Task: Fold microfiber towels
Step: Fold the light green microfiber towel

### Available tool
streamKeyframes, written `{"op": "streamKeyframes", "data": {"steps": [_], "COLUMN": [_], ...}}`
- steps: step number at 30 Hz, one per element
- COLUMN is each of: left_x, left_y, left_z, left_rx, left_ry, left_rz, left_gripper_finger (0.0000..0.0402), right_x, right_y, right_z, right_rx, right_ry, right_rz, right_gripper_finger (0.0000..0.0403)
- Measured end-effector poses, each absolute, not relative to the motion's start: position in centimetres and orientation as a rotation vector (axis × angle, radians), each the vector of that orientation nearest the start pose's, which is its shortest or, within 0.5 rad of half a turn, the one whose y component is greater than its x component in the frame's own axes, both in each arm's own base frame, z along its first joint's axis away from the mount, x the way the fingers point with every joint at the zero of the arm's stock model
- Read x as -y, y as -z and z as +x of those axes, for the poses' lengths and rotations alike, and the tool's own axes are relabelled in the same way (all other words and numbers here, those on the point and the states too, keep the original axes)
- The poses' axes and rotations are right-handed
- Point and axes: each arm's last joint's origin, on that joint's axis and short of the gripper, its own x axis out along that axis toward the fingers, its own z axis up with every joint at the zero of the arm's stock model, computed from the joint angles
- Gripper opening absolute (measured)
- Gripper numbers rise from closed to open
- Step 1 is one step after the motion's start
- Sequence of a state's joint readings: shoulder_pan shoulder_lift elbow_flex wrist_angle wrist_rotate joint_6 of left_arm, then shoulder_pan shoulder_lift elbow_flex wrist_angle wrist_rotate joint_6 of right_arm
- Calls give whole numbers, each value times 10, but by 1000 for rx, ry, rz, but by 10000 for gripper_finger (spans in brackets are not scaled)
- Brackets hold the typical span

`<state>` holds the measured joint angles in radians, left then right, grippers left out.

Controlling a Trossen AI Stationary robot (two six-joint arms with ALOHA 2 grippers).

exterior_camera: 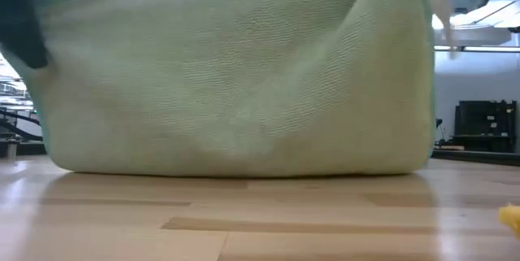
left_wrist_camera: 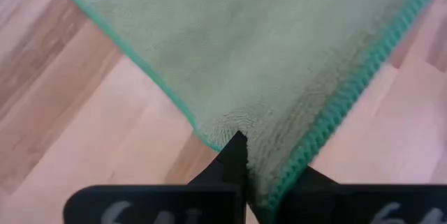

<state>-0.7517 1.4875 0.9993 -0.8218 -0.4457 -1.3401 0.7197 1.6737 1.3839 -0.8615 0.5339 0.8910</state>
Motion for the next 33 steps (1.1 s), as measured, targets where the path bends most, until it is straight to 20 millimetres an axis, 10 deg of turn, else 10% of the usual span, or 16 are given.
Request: {"op": "streamKeyframes", "data": {"steps": [33], "left_x": [61], "left_y": [-212], "left_z": [260], "left_rx": [-991], "left_ry": [-599], "left_rz": [-98], "left_gripper_finger": [0], "right_x": [-125], "right_y": [-192], "right_z": [261], "right_rx": [-1192], "right_ry": [527], "right_rz": [-60], "right_gripper_finger": [35]}}
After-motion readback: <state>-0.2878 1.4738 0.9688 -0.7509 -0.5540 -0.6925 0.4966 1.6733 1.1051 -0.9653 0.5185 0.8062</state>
